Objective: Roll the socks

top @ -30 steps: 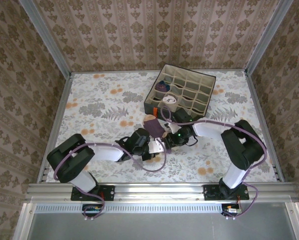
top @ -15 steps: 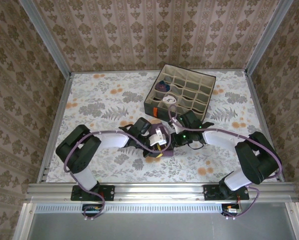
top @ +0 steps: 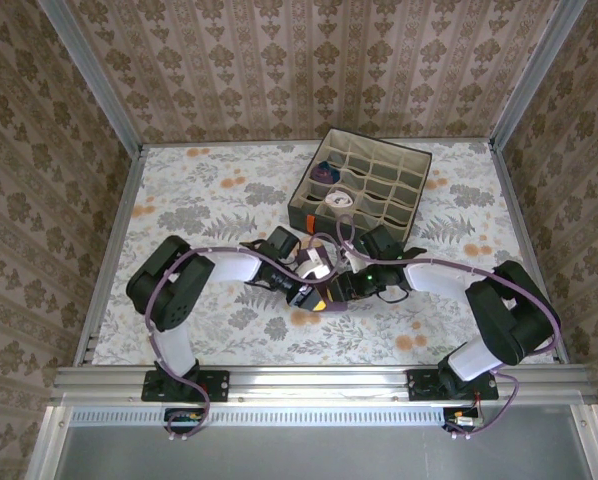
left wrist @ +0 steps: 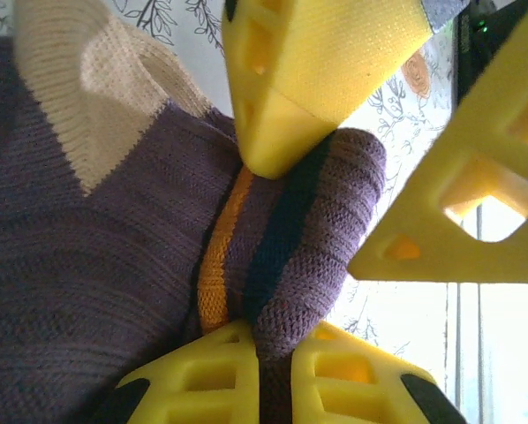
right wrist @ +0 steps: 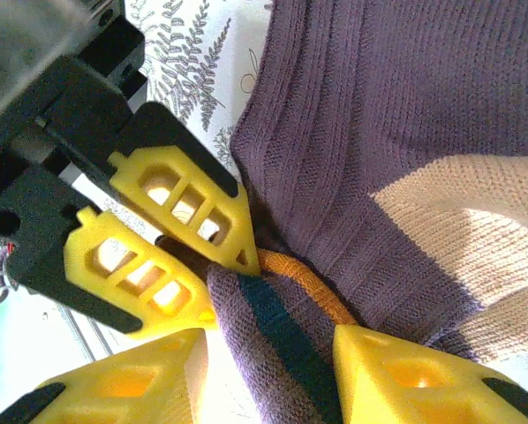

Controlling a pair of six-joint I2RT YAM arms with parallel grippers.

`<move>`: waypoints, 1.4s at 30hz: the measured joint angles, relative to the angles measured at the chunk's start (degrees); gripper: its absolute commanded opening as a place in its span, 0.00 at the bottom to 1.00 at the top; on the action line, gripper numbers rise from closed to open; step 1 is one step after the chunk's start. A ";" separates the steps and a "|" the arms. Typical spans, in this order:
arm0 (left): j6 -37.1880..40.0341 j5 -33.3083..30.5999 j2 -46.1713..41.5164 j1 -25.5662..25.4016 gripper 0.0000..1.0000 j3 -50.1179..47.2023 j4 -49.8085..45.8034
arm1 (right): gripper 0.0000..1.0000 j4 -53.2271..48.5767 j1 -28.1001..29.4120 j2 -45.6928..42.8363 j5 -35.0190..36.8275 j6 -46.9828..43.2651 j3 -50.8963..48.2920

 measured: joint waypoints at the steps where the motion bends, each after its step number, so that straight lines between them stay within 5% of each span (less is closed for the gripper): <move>1: -0.76 0.57 0.26 0.28 0.00 0.02 0.17 | 0.43 0.00 0.00 0.00 0.00 -0.04 0.00; 10: -5.77 1.92 0.90 1.07 0.00 0.00 1.22 | 0.41 -2.71 0.85 0.76 2.36 -1.01 0.44; 19: -6.16 -0.90 -2.27 1.03 0.06 -3.98 6.43 | 0.14 -6.69 1.64 5.75 5.40 -1.49 5.16; 30: 5.11 -20.31 -26.47 -3.26 0.33 -23.06 20.06 | 0.09 -10.27 1.53 10.54 5.11 -1.53 10.05; 42: 24.61 -38.14 -31.95 -14.03 0.31 -27.36 26.40 | 0.12 -13.99 0.96 13.49 3.48 -1.60 13.22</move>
